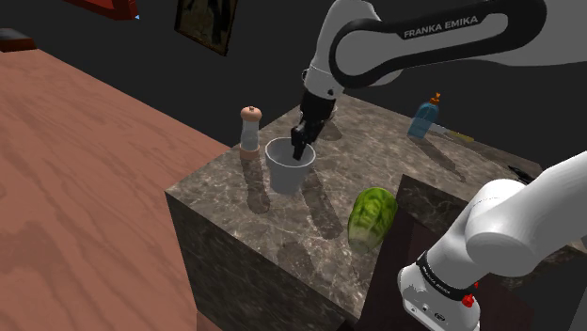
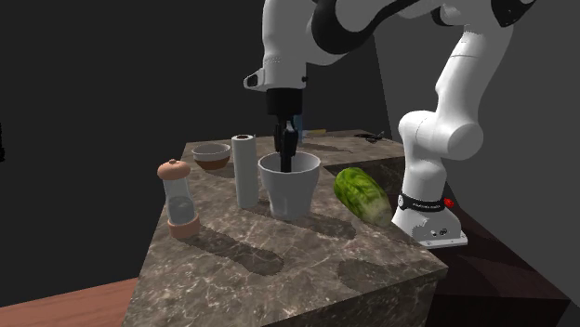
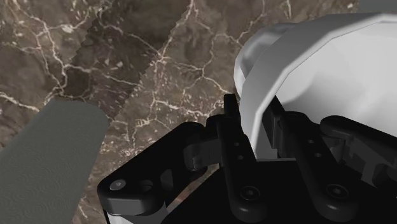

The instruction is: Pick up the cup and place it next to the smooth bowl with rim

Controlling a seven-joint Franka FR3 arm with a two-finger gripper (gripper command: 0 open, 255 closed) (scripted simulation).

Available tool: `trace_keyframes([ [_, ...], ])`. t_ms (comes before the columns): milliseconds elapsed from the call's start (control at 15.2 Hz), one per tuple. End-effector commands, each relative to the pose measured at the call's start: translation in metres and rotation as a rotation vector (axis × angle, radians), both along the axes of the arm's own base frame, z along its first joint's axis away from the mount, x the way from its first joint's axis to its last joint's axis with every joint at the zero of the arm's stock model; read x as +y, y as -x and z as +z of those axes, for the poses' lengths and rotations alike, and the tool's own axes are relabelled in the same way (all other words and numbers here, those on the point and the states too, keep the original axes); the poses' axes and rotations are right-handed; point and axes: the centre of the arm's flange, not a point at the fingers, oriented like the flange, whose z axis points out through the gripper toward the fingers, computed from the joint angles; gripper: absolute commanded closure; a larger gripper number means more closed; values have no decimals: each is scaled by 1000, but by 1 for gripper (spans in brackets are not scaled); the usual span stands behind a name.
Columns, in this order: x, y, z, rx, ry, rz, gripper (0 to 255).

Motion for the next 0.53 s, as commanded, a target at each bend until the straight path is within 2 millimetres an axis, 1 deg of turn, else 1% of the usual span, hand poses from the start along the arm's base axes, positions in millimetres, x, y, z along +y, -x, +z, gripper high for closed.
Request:
trace_keyframes([
  [0, 0, 0, 11, 0, 0, 0, 255],
  [462, 0, 0, 48, 0, 0, 0, 255],
])
